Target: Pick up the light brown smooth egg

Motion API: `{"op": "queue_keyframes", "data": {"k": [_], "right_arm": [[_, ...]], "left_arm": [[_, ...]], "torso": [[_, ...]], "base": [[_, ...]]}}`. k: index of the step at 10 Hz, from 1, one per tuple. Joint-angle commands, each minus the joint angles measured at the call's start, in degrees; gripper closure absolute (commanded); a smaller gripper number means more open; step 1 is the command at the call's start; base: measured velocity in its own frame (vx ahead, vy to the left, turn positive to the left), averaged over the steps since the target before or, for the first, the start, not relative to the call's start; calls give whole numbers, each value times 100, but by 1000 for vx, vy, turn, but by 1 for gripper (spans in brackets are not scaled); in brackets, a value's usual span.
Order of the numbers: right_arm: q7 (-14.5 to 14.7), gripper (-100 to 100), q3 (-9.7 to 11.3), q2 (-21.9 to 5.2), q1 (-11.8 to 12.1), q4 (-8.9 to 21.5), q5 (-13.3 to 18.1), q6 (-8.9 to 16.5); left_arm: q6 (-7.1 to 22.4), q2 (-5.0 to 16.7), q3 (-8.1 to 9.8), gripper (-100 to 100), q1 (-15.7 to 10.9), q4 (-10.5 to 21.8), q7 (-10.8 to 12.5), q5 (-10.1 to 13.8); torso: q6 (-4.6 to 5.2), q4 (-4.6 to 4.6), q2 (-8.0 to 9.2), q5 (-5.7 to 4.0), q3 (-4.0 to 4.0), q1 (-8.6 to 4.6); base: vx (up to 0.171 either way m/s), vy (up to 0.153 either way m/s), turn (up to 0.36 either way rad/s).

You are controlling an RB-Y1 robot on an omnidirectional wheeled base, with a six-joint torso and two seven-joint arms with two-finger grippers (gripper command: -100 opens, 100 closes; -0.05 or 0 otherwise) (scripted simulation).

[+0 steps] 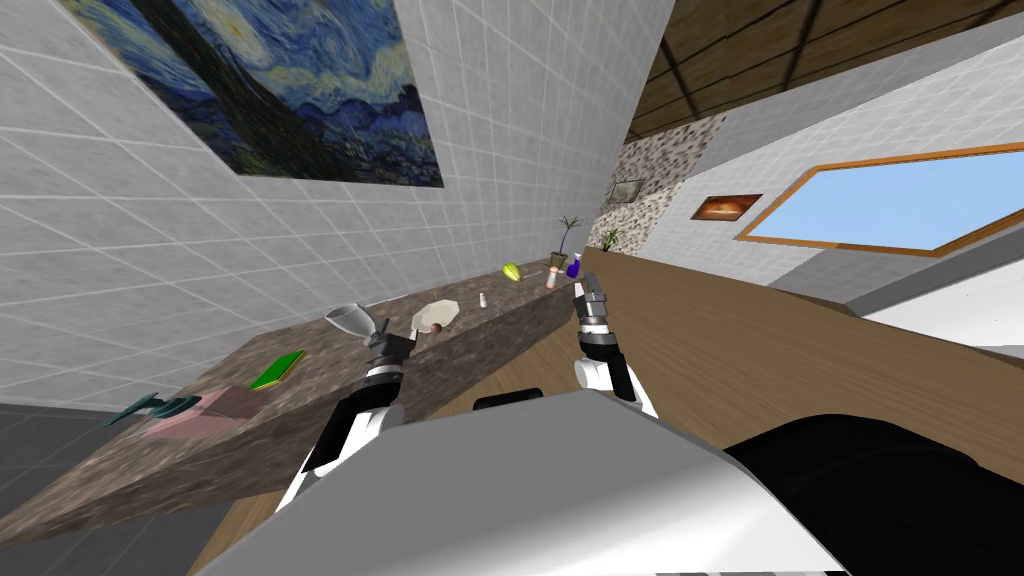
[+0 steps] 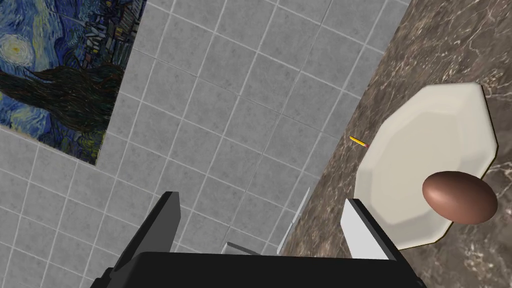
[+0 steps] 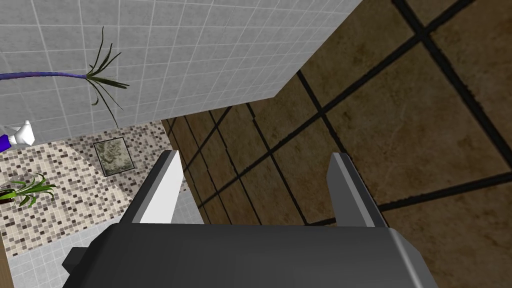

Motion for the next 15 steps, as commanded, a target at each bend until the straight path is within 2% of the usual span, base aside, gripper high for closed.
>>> {"op": "queue_keyframes", "data": {"k": [1,5,6,8,9,10,13,14,15], "right_arm": [[0,0,0,0,0,0,0,0],[0,0,0,0,0,0,0,0],[0,0,0,0,0,0,0,0],[0,0,0,0,0,0,0,0],[0,0,0,0,0,0,0,0],[0,0,0,0,0,0,0,0],[0,0,0,0,1,0,0,0],[0,0,0,0,0,0,0,0],[0,0,0,-1,0,0,0,0]], "left_arm": [[210,26,6,-100,15,104,149,161],[606,-15,-66,-100,32,333,404,491],[810,-67,-115,-100,47,453,535,671],[1006,-172,-166,-100,65,575,657,843],[1097,-251,-191,-100,78,637,712,921],[1260,-478,-235,-100,107,762,804,1054],[1434,-917,-275,-100,162,953,882,1166],[1467,-1002,-278,-100,181,1008,889,1175],[1443,-952,-269,-100,147,986,879,1155]], "torso": [[0,0,0,0,0,0],[0,-1,-3,1,-2,7],[1,-1,-4,0,-2,2],[1,-5,-23,1,-13,3],[1,-5,-23,1,-14,8],[1,-5,-19,2,-12,12],[2,-7,-32,2,-19,13],[2,-6,-26,2,-16,13],[2,-6,-26,3,-16,16]], "base": [[62,-11,69],[60,-5,50],[104,-12,94],[114,2,50],[98,19,33],[127,29,41],[133,19,9],[120,27,-13],[56,14,-4]]}}
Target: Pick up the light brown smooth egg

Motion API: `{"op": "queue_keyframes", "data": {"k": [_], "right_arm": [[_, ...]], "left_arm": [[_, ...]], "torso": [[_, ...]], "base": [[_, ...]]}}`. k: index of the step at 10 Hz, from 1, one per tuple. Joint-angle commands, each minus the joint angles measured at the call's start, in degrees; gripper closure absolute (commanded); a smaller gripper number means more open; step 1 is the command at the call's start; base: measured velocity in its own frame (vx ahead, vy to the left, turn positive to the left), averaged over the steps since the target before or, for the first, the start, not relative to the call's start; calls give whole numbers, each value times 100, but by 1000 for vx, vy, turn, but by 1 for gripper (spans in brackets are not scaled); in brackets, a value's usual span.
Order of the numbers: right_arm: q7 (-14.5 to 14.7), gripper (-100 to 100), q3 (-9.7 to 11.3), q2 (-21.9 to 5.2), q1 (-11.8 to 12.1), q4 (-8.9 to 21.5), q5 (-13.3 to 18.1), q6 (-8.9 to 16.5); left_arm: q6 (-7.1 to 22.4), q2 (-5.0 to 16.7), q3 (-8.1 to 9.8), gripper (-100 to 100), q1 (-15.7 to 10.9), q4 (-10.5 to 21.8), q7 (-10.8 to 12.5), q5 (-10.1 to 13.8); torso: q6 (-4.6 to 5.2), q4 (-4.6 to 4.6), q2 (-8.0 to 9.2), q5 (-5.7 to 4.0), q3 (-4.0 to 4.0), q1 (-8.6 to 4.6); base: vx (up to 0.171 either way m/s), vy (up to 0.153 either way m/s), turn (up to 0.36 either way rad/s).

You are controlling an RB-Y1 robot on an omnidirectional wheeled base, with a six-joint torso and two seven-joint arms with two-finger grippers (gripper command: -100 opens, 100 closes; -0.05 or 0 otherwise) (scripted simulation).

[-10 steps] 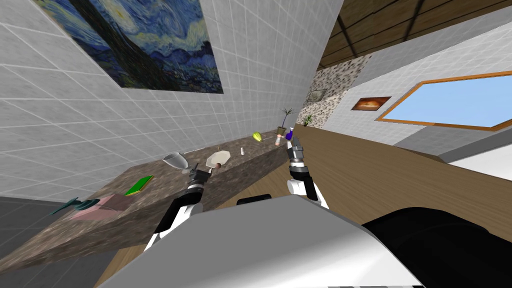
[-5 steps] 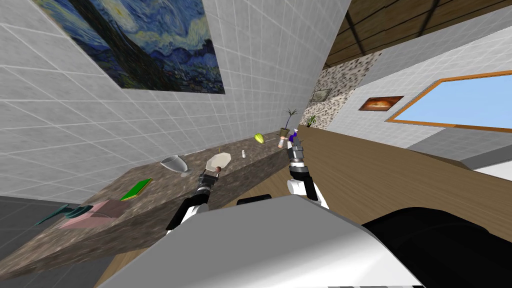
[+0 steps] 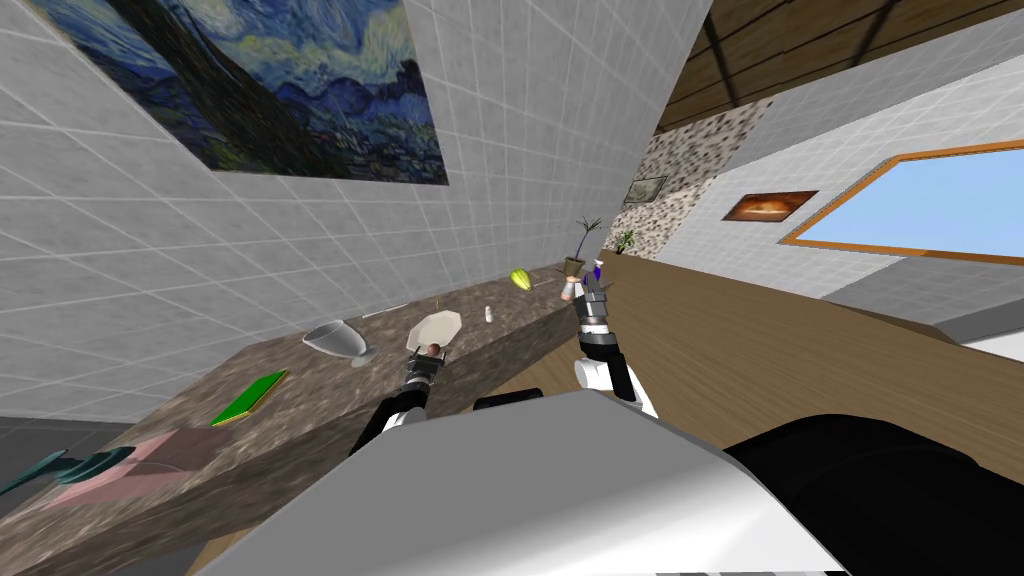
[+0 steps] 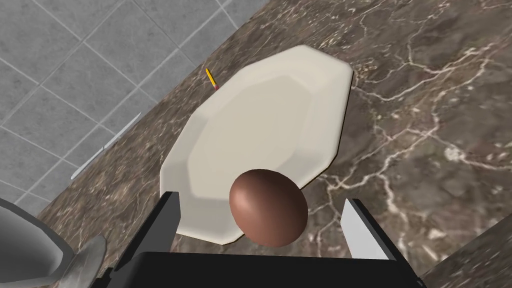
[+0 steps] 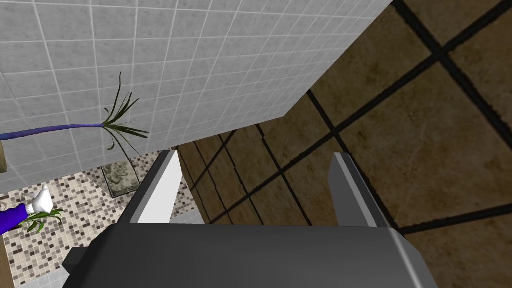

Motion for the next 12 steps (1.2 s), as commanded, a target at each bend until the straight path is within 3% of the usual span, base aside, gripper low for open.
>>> {"op": "queue_keyframes", "data": {"k": [1,2,3,7,8,9,12], "right_arm": [[0,0,0,0,0,0,0,0],[0,0,0,0,-1,0,0,0],[0,0,0,0,-1,0,0,0],[0,0,0,0,-1,0,0,0],[0,0,0,0,-1,0,0,0],[0,0,0,0,-1,0,0,0],[0,0,0,0,-2,0,0,0]], "left_arm": [[0,0,0,0,0,0,0,0],[-1,1,0,-100,0,-1,0,0],[-1,1,0,100,-1,-1,0,0],[-4,0,0,100,0,-6,2,1],[-4,0,0,0,0,-6,2,1],[7,239,47,-100,4,-83,55,-2],[121,696,158,-100,90,-262,260,-22]], "torso": [[0,0,0,0,0,0],[0,4,17,-1,10,-4],[0,6,24,-1,15,-5],[4,3,15,2,8,2],[4,2,14,2,8,2],[4,2,13,2,7,2],[5,6,32,6,18,21]], "base": [[10,2,1],[5,1,0],[0,0,0],[0,0,0],[0,0,0],[-20,21,-19],[-51,37,-66]]}}
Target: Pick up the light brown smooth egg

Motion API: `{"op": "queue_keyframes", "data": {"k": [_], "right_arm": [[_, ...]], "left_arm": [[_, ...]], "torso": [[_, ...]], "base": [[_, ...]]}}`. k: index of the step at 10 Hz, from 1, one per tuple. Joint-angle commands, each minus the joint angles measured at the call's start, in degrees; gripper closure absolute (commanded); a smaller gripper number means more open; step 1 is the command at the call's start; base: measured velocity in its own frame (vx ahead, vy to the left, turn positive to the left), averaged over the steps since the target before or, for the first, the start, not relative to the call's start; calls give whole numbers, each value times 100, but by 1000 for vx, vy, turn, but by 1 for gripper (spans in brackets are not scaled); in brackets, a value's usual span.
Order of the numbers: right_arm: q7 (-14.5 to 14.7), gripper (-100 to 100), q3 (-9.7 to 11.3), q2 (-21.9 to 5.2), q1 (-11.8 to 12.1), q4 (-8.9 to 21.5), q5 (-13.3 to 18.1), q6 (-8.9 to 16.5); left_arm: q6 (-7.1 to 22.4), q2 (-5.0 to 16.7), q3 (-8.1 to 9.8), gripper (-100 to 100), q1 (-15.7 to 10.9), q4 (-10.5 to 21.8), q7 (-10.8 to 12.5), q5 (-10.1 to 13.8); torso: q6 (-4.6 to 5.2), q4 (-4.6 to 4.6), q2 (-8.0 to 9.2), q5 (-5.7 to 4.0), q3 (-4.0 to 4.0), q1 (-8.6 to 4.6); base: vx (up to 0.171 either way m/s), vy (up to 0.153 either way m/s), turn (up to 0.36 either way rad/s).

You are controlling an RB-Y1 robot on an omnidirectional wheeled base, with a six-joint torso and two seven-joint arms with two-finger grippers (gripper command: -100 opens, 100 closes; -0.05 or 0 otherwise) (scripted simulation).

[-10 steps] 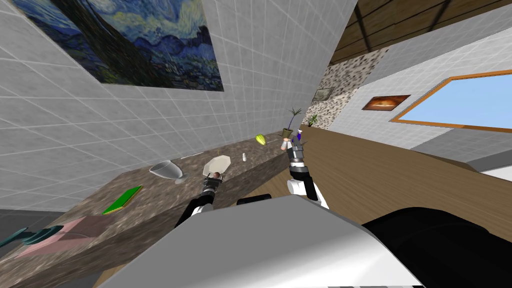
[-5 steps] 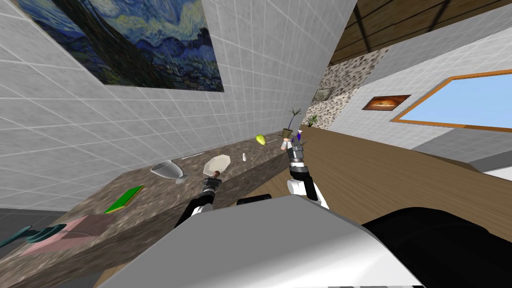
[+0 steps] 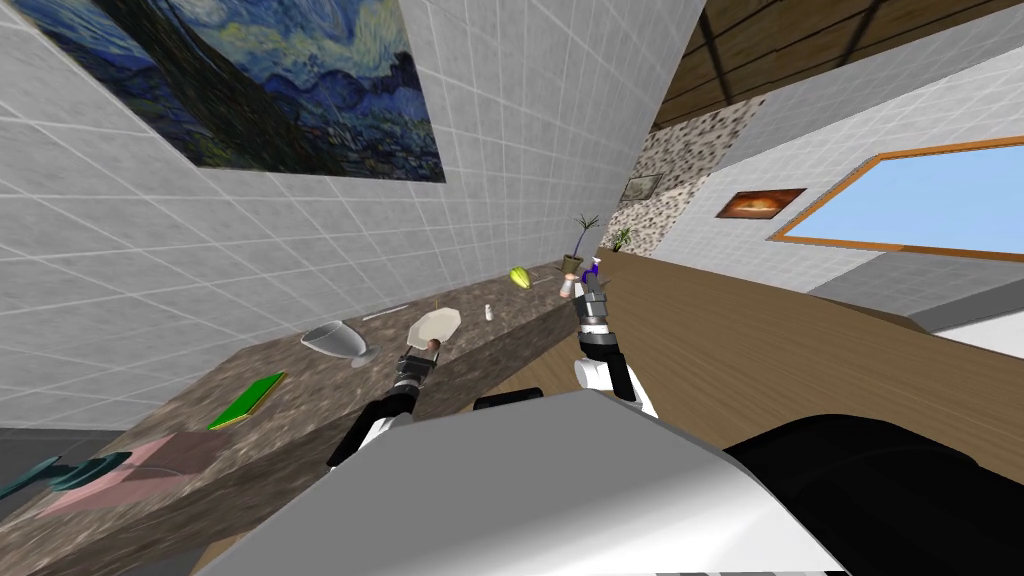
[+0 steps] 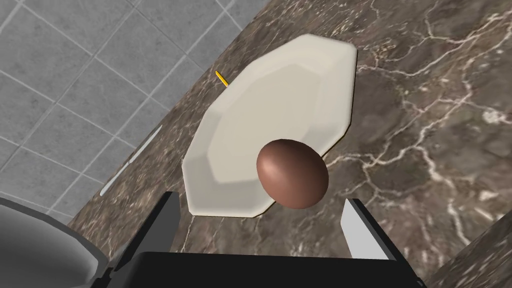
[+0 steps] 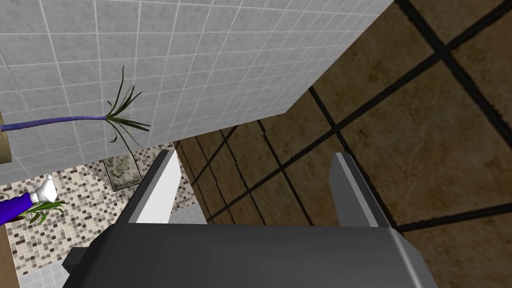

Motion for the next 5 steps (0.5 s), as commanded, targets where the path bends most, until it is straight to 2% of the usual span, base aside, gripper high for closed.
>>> {"op": "queue_keyframes", "data": {"k": [1,5], "right_arm": [[0,0,0,0,0,0,0,0],[0,0,1,0,-1,0,0,0]], "left_arm": [[125,230,96,-100,46,-120,169,-8],[457,556,277,-100,325,-481,667,-79]], "torso": [[0,0,0,0,0,0],[2,5,23,-3,13,-15]], "base": [[-77,8,-103],[-112,-8,-159]]}}
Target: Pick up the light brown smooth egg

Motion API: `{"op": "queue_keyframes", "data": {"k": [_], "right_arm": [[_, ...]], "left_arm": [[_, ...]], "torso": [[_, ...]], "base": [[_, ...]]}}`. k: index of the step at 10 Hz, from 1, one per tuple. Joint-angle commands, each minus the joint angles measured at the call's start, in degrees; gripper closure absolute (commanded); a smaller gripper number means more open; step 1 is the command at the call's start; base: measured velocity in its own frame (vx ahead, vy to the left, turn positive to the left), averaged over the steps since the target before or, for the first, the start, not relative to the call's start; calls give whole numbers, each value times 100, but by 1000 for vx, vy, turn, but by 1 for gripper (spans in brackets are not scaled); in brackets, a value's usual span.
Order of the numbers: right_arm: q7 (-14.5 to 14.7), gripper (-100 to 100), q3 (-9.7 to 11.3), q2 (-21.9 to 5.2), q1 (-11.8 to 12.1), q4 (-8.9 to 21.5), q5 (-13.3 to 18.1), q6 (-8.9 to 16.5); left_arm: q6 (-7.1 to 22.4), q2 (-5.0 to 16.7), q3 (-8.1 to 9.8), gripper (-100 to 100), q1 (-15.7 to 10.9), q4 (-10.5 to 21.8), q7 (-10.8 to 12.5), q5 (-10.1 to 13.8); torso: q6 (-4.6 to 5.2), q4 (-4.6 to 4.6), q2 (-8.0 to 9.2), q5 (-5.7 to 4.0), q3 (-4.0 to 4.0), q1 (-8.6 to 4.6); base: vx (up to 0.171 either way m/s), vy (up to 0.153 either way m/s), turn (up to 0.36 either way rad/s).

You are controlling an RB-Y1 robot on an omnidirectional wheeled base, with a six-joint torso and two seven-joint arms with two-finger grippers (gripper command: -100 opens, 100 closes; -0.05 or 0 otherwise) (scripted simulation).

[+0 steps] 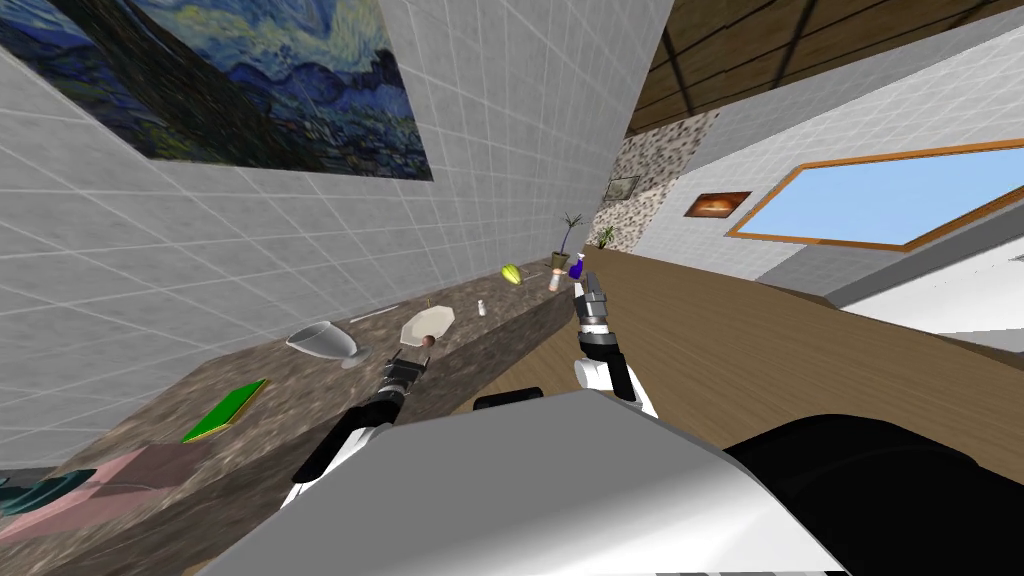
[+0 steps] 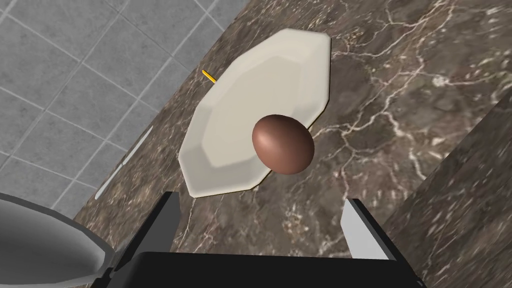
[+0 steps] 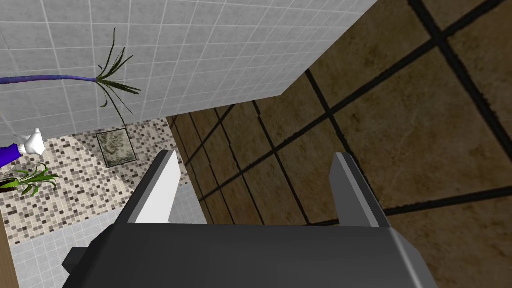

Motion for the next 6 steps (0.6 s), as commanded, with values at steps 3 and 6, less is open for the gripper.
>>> {"op": "queue_keyframes", "data": {"k": [3,6], "right_arm": [[0,0,0,0,0,0,0,0],[0,0,0,0,0,0,0,0]], "left_arm": [[413,190,206,-100,326,-365,575,-65],[813,231,424,-100,634,-657,1062,-116]], "torso": [[1,0,-2,-2,-1,-7],[0,1,1,-1,1,-3]], "base": [[-127,-45,-209],[-117,-48,-232]]}}
